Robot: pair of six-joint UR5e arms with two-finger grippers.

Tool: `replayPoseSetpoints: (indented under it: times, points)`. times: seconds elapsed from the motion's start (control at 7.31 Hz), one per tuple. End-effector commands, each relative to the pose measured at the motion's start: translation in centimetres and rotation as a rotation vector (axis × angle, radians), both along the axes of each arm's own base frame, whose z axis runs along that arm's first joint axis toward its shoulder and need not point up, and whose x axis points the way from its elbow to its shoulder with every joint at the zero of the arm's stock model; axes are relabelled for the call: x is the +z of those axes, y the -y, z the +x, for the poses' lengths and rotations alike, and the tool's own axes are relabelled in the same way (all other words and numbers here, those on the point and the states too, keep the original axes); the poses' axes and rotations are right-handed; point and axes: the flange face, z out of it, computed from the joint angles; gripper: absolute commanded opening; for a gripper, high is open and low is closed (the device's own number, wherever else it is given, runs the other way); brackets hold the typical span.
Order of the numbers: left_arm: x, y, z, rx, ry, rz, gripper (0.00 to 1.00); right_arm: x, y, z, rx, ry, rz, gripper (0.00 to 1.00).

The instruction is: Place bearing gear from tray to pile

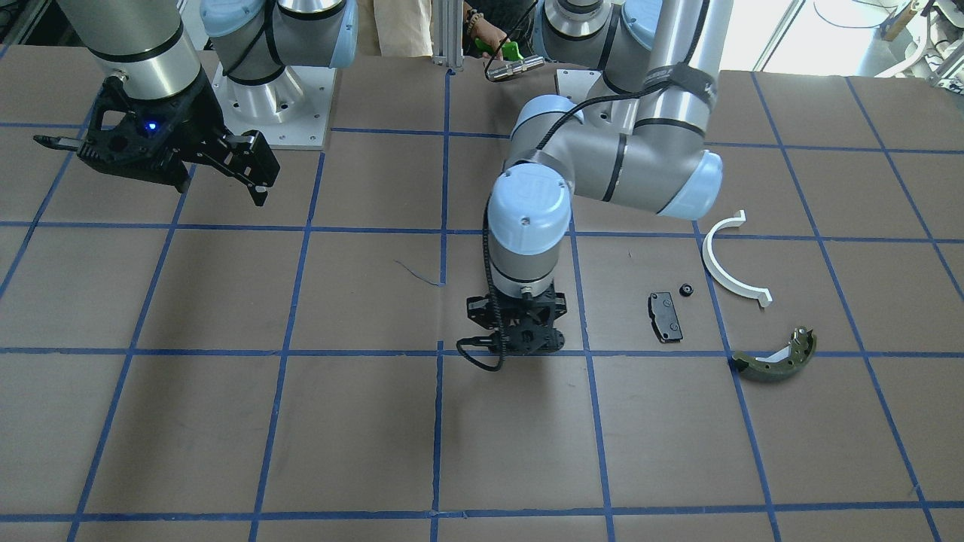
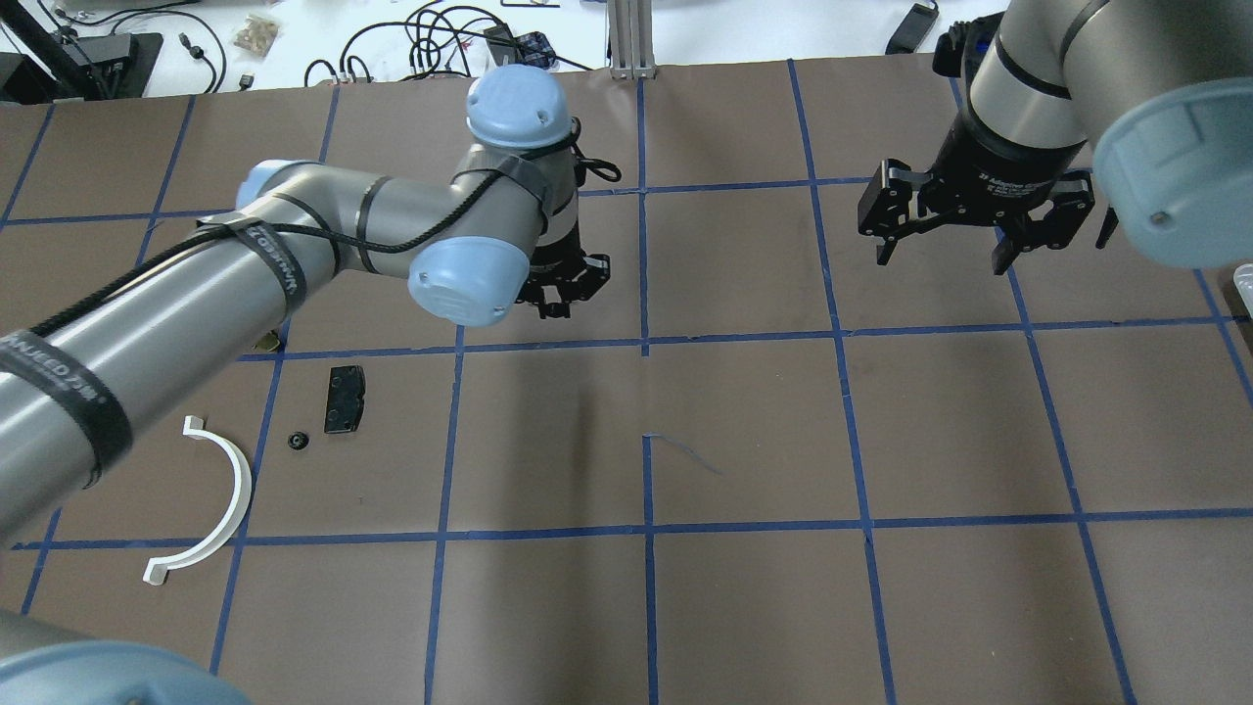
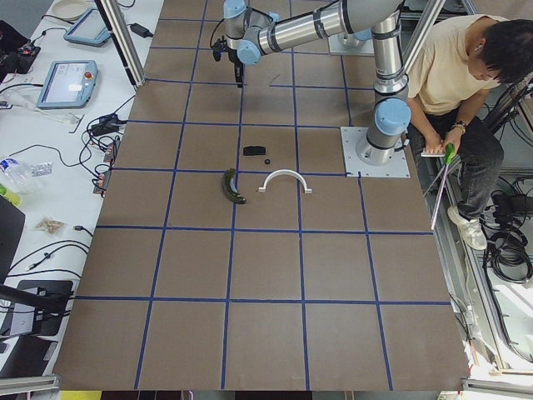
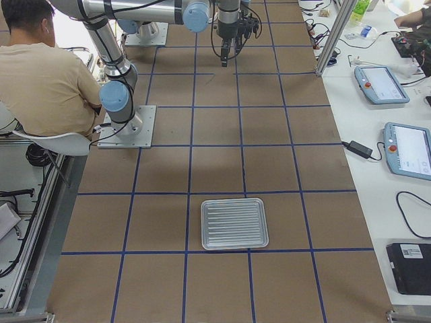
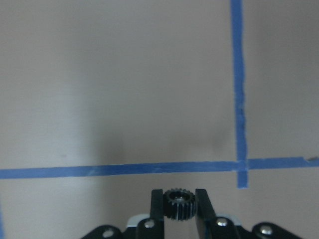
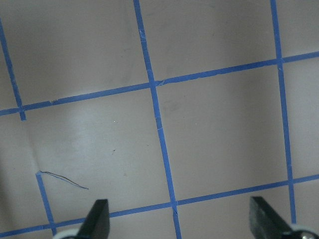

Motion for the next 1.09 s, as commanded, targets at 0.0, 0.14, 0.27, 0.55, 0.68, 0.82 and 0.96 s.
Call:
replayPoseSetpoints:
  times: [0.0, 0.14, 0.27, 0.55, 0.68, 0.82, 0.96]
  points:
    - [2.6, 0.1, 9.1, -0.004, 0.000, 0.071, 0.00, -0.4, -0.2, 0.0, -0.001, 0.006, 0.033, 1.00]
    - [0.6, -1.0, 13.7, -0.038, -0.016, 0.128, 0.00, -0.3, -0.3, 0.0, -0.001, 0.011, 0.041, 1.00]
    - [-0.4, -2.5, 18.1, -0.090, 0.006, 0.147, 0.00, -0.4, -0.3, 0.5, -0.002, 0.054, 0.045, 1.00]
    - [-3.4, -4.3, 26.8, -0.158, 0.078, 0.154, 0.00, -0.5, -0.4, 0.4, -0.002, 0.047, 0.048, 1.00]
    - [-4.8, -5.0, 29.6, -0.154, 0.071, 0.141, 0.00, -0.6, -0.4, 0.4, -0.002, 0.044, 0.049, 1.00]
    - [-5.7, -5.1, 30.4, -0.166, 0.063, 0.122, 0.00, -0.6, -0.4, 0.3, -0.002, 0.041, 0.048, 1.00]
    - [-5.7, -5.0, 29.7, -0.161, 0.030, 0.104, 0.00, -0.6, -0.3, 0.3, -0.002, 0.039, 0.047, 1.00]
